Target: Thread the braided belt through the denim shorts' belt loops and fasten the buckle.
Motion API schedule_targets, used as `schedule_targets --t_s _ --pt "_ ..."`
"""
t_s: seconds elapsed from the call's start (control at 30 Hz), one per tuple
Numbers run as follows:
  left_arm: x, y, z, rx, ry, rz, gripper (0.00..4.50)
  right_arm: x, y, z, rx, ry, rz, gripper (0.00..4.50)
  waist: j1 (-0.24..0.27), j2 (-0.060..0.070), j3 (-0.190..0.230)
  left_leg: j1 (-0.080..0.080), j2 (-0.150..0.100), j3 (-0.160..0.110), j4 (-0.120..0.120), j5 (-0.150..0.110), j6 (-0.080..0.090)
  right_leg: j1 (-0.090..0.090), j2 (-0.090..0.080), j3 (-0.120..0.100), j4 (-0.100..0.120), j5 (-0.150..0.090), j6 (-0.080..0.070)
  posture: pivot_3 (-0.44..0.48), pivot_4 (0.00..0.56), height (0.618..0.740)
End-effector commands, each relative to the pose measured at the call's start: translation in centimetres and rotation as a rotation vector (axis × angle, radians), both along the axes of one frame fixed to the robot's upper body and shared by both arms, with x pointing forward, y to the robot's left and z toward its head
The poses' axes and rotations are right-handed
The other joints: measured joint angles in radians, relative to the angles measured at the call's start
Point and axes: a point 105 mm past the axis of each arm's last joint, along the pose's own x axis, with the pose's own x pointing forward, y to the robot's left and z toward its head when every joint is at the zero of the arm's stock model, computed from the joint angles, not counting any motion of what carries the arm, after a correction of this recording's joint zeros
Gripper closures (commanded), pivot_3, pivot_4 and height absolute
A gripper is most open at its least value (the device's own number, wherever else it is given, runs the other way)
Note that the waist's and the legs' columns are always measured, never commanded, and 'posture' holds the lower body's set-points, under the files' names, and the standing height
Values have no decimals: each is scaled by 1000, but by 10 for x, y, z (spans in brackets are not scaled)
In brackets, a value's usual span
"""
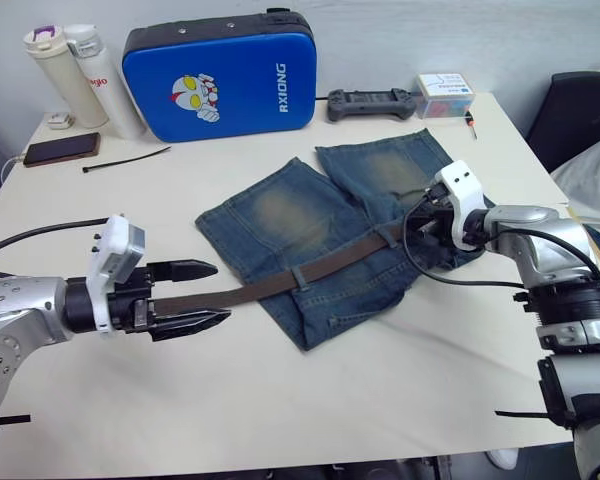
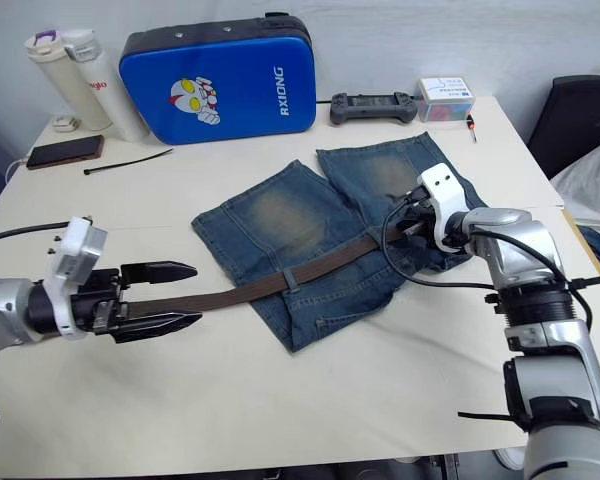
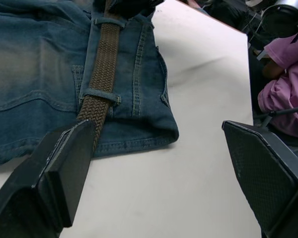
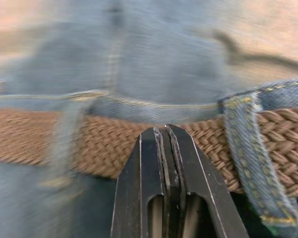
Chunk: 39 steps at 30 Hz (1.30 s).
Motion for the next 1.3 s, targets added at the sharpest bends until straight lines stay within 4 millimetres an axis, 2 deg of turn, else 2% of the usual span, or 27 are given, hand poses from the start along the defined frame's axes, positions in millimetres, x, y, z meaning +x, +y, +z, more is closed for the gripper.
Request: schedule_targets --t_s 0.03,0.13,0.23,0.43,0.5,0.6,0.63,0.7,0.8,0.87,0.97,1.03,1.07,1.2,1.3 --pt "-3 -12 -2 -6 -27 -4 19 22 -37 14 -58 -106 -183 4500 4 0 0 0 0 1 1 0 0 0 0 0 0 0 0 0 150 740" --pt "-4 -16 -7 -9 -27 0 19 31 -49 13 -87 -135 -252 4500 7 0 0 0 0 0 1 1 -1 0 0 0 0 0 0 0 150 740" --pt "-3 -20 -8 -16 -35 1 19 38 -52 19 -94 -182 -291 4500 8 0 0 0 0 1 2 1 -2 0 1 0 0 0 0 0 150 740" --pt "5 -29 -15 1 -42 14 19 39 -60 12 -223 -185 -288 4500 10 0 0 0 0 1 2 2 -2 1 1 0 1 0 0 0 150 740" --pt "8 -33 -18 7 -44 17 19 40 -57 18 -202 -214 -277 4500 11 0 0 0 0 1 2 2 -2 1 1 0 1 0 1 0 150 740" --pt "11 -39 -18 -5 -50 15 19 41 -54 41 -146 -279 -248 4500 10 0 0 -1 0 1 2 2 -2 1 1 0 2 0 1 0 150 740" --pt "12 -40 -17 -15 -53 16 19 39 -57 51 -128 -290 -245 4500 10 0 0 -1 0 1 2 2 -2 1 1 0 2 0 1 0 150 740" --pt "15 -43 -16 -25 -54 19 19 34 -62 58 -126 -265 -218 4500 10 0 0 -1 0 1 2 2 -3 1 1 0 3 0 1 0 150 740" --pt "19 -46 -20 -15 -48 29 0 25 -72 53 -167 -196 -194 3581 11 0 0 -1 0 1 2 2 -3 1 1 0 2 0 1 0 150 740" --pt "20 -51 -24 -5 -41 26 0 20 -78 50 -207 -172 -183 2664 11 0 0 0 0 0 2 2 -3 2 2 0 2 0 1 0 150 740" --pt "21 -58 -27 7 -47 14 0 9 -67 56 -151 -137 -73 1331 10 0 0 0 0 1 2 2 -2 2 2 0 2 0 1 0 150 740" --pt "23 -71 -27 3 -68 -16 0 -6 -60 60 -153 -91 19 306 11 1 1 0 1 1 2 2 -3 2 2 0 2 0 1 0 150 740" --pt "23 -77 -27 -6 -73 -31 0 -12 -58 62 -155 -73 47 65 13 2 1 0 1 1 2 2 -3 2 2 0 3 0 1 0 150 740" --pt "25 -120 -42 72 -93 -184 0 -65 -47 70 -233 45 262 65 37 2 1 -2 1 0 4 2 -2 2 3 0 2 1 2 0 150 740" --pt "34 -141 -54 144 -124 -247 0 -98 -39 75 -246 108 353 65 45 2 1 -1 1 0 4 1 -1 3 3 0 1 1 2 0 150 740"
